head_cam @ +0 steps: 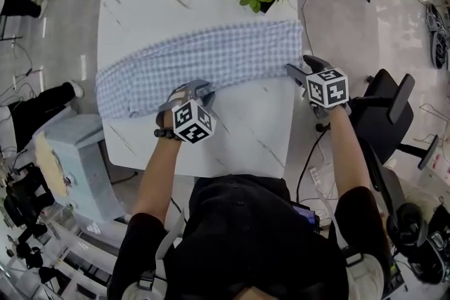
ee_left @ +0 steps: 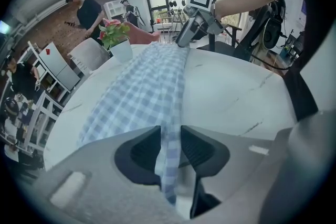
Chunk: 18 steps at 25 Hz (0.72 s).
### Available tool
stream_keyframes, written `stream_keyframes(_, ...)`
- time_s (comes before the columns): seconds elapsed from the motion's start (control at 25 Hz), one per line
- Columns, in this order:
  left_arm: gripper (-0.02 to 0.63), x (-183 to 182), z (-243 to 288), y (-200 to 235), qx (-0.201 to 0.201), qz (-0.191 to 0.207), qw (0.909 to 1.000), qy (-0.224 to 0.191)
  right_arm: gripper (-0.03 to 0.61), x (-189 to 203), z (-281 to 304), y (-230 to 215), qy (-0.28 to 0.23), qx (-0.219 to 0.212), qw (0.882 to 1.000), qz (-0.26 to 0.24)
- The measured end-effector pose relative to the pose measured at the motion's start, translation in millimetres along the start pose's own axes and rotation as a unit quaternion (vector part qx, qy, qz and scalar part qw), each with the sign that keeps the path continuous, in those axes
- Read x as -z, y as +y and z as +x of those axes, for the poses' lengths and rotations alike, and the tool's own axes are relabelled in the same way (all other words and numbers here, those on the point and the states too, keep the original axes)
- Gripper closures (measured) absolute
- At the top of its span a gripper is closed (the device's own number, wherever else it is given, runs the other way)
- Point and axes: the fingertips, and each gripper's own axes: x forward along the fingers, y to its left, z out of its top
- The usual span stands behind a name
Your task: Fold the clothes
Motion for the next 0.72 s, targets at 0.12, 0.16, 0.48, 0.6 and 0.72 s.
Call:
stream_keyframes(0.12, 0.486, 1, -1, 0, 0.002, -0.004, 1.0000, -0.001, 0.335, 4, 4, 6, 0.008, -0.023, 0.999, 0.025)
stream_keyframes(0.16, 0.486, 1, -1, 0, 0.002, -0.006, 1.0000, -0.002, 0.355, 5, 5, 8, 0.009, -0.026, 0.999, 0.027)
stream_keyframes(0.48, 0.503, -2, -1, -5, 0.008, -0.002, 1.0000, -0.003, 0.503, 10, -4, 5, 0.010, 0.013, 1.000, -0.026)
stream_keyframes(0.6, 0.517, -3, 0, -9, 0.013, 0.003, 0.9999, -0.002, 0.538, 14, -7, 5, 0.016, 0.036, 0.997, -0.069)
stream_keyframes(0.72, 0.526, -5, 1, -15, 0.023, 0.007, 0.9997, -0.004, 0.540, 18, -11, 2, 0.023, 0.055, 0.995, -0.085)
